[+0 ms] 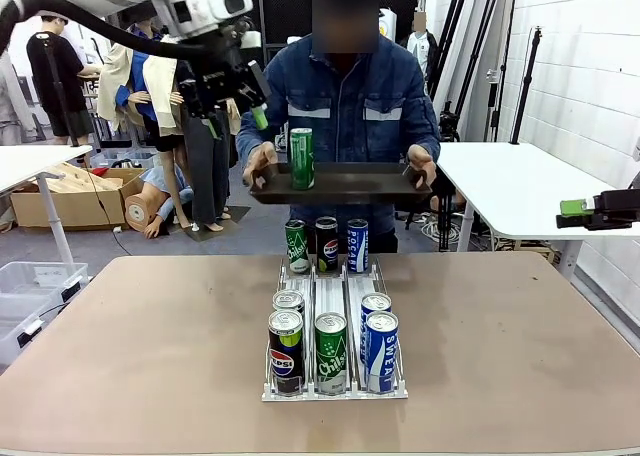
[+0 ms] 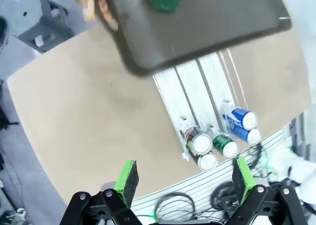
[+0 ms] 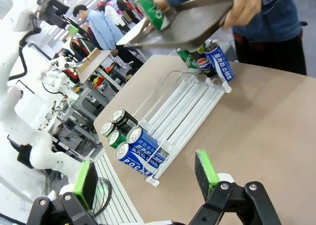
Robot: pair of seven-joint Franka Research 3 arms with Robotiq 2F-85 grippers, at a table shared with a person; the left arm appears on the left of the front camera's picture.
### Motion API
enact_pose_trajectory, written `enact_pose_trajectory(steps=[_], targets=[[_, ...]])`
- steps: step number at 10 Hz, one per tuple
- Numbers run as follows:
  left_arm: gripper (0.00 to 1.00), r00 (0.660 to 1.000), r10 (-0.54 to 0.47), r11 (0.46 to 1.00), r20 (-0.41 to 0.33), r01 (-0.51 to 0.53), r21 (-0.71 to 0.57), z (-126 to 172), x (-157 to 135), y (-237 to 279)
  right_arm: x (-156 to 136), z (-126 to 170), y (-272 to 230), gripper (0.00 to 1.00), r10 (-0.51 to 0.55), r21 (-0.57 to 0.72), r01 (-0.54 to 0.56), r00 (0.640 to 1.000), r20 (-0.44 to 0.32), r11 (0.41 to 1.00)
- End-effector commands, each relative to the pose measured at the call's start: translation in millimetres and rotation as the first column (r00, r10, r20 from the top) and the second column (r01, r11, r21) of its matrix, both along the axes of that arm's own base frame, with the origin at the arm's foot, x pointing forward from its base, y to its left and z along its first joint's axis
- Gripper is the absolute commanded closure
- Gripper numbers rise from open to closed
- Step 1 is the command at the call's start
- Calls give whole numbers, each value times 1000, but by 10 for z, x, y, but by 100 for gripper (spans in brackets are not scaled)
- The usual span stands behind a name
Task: Retrieve and hand over the desired beverage to the person.
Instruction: Pick up another can of the same type that the person held from the Automatic Can Dispenser.
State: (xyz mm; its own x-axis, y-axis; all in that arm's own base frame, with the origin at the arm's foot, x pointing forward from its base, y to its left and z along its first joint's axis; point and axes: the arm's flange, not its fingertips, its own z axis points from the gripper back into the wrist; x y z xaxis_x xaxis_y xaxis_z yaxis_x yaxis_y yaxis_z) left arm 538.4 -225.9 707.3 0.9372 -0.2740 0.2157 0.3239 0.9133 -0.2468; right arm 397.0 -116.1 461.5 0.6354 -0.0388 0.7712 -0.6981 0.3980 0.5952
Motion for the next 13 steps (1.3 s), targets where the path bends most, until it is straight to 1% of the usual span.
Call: enact_pose_trajectory(steps=[1, 2, 4, 5, 6, 7, 8, 9, 10, 11, 13], targets=[[0, 998, 62, 985, -18, -64, -161, 56, -71, 444, -11, 3, 0, 0, 7, 0, -7, 1000, -5, 1000], [0, 995, 95, 968, -40, -102, -229, 81, -43, 695, -11, 3, 0, 0, 7, 0, -7, 1000, -5, 1000], [0, 981, 171, 920, -91, -192, -342, -33, -14, 1166, -11, 3, 0, 0, 7, 0, -7, 1000, -5, 1000], [0, 976, 189, 892, -109, -217, -396, -81, -20, 1365, -11, 3, 0, 0, 7, 0, -7, 1000, -5, 1000], [0, 969, 212, 855, -130, -248, -455, -124, -49, 1581, -11, 3, 0, 0, 7, 0, -7, 1000, -5, 1000], [0, 958, 230, 812, -170, -286, -509, -200, -65, 1827, -11, 3, 0, 0, 7, 0, -7, 1000, -5, 1000], [0, 954, 223, 764, -199, -298, -572, -272, -102, 2078, -11, 3, 0, 0, 7, 0, -7, 1000, -5, 1000], [0, 939, 268, 715, -216, -344, -608, -374, -167, 2327, -11, 3, 0, 0, 7, 0, -7, 1000, -5, 1000], [0, 935, 269, 666, -233, -355, -656, -512, -270, 2536, -11, 3, 0, 0, 7, 0, -7, 1000, -5, 1000], [0, 930, 274, 614, -244, -364, -700, -717, -410, 2725, -11, 3, 0, 0, 7, 0, -7, 1000, -5, 1000], [0, 942, 262, 578, -211, -329, -747, -1089, -590, 2880, -11, 3, 0, 0, 7, 0, -7, 1000, -5, 1000]])
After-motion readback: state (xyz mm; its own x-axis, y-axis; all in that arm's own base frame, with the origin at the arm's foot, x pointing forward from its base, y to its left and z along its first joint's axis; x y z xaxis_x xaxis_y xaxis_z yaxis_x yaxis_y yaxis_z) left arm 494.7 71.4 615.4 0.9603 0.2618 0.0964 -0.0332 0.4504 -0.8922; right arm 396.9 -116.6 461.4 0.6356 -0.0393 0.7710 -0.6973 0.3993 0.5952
